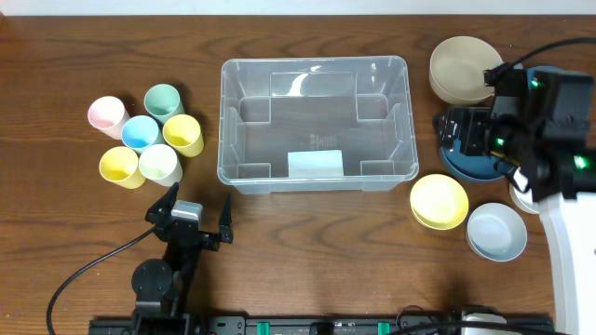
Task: Pack container
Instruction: 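Move the right gripper to the dark teal bowl and grasp its rim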
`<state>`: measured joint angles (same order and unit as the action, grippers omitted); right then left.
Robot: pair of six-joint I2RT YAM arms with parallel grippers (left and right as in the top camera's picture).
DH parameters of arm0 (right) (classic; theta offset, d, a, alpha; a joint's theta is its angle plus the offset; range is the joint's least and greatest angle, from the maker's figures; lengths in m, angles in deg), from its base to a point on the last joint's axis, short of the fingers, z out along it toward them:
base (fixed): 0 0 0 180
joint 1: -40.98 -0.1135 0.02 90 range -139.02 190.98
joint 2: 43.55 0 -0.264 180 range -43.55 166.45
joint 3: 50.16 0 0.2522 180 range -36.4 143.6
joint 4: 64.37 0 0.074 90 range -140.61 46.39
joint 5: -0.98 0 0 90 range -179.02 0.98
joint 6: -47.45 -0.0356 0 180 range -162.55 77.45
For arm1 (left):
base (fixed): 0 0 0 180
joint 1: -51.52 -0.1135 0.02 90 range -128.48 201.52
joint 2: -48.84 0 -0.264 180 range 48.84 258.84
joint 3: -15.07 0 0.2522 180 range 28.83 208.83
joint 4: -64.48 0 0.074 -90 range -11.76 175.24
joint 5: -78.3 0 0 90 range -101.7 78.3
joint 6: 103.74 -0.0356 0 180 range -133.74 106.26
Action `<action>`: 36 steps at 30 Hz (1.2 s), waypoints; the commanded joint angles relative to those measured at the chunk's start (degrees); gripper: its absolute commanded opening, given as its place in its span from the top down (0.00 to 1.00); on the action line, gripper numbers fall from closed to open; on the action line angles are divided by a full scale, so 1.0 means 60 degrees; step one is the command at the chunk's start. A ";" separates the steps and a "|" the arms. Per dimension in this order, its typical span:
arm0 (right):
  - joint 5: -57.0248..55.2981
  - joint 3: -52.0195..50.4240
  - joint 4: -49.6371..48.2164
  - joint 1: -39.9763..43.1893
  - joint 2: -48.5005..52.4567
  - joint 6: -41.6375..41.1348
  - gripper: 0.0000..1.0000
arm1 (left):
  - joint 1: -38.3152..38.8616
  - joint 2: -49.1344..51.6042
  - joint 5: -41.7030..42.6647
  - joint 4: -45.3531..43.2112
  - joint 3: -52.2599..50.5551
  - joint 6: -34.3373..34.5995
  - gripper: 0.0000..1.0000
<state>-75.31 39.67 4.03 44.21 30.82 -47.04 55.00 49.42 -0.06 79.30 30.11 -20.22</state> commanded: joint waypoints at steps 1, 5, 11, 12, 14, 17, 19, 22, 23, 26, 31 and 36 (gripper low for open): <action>-0.0892 0.0146 0.0178 0.0299 0.1075 -0.0747 0.01 | 0.0022 -0.0058 0.0138 0.0317 -0.0175 -0.0168 0.02; -0.0889 0.0160 0.0328 0.0586 0.2422 -0.1086 0.01 | 0.0022 -0.0058 0.0138 0.0317 -0.0175 -0.0168 0.02; -0.0860 0.0160 -0.0022 0.0787 0.3628 -0.1392 0.01 | 0.0022 -0.0058 0.0138 0.0317 -0.0175 -0.0168 0.02; -0.0860 0.0160 -0.0124 0.0787 0.3705 -0.1392 0.01 | 0.0022 -0.0058 0.0138 0.0317 -0.0175 -0.0168 0.02; -0.0863 0.0160 -0.0375 0.0783 0.3767 -0.1392 0.01 | 0.0022 -0.0058 0.0138 0.0313 -0.0175 -0.0168 0.02; -0.0860 0.0160 -0.0911 0.0736 0.3778 -0.1392 0.08 | 0.0022 -0.0058 0.0138 0.0317 -0.0175 -0.0168 0.02; -0.0903 0.0160 -0.1217 0.0645 0.3781 -0.1381 0.11 | 0.0022 -0.0062 0.0135 0.0317 -0.0175 -0.0168 0.02; -0.0973 0.0160 -0.1581 0.0466 0.3858 -0.1388 0.13 | 0.0022 -0.0058 0.0138 0.0317 -0.0175 -0.0168 0.02; -0.0994 0.0160 -0.1668 0.0408 0.3901 -0.1384 0.14 | 0.0022 -0.0058 0.0138 0.0317 -0.0175 -0.0168 0.02; -0.1166 0.0160 -0.1865 0.0262 0.4178 -0.1388 0.16 | 0.0022 -0.0058 0.0138 0.0317 -0.0175 -0.0168 0.02; -0.1180 0.0160 -0.1978 0.0171 0.4867 -0.1399 0.20 | 0.0022 -0.0058 0.0138 0.0317 -0.0175 -0.0168 0.02; -0.1275 0.0160 -0.2004 0.0149 0.5621 -0.1647 0.27 | 0.0022 -0.0058 0.0138 0.0317 -0.0175 -0.0168 0.02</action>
<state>-81.71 39.74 -8.02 45.61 62.44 -55.63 55.00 49.42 -0.06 79.30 30.11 -20.22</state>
